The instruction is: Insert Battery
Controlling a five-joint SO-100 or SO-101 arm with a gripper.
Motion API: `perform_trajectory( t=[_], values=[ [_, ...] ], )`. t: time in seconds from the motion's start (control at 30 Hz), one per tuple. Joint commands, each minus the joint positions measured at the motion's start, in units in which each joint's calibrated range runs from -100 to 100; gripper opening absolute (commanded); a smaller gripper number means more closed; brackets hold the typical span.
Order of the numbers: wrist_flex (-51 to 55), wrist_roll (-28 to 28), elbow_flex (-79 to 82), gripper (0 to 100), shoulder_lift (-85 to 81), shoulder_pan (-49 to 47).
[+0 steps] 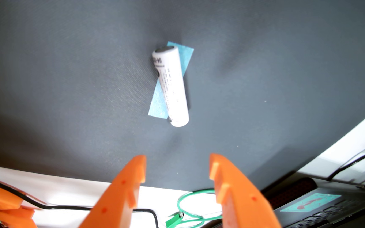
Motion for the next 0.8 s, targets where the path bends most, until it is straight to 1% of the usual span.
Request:
perform_trajectory(
  t=[0.0,0.77],
  values=[
    [0.25,0.29,-1.28,17,-0.24,-0.35],
    [-0.34,0.55,0.43,17,-0.08,-1.89]
  ],
)
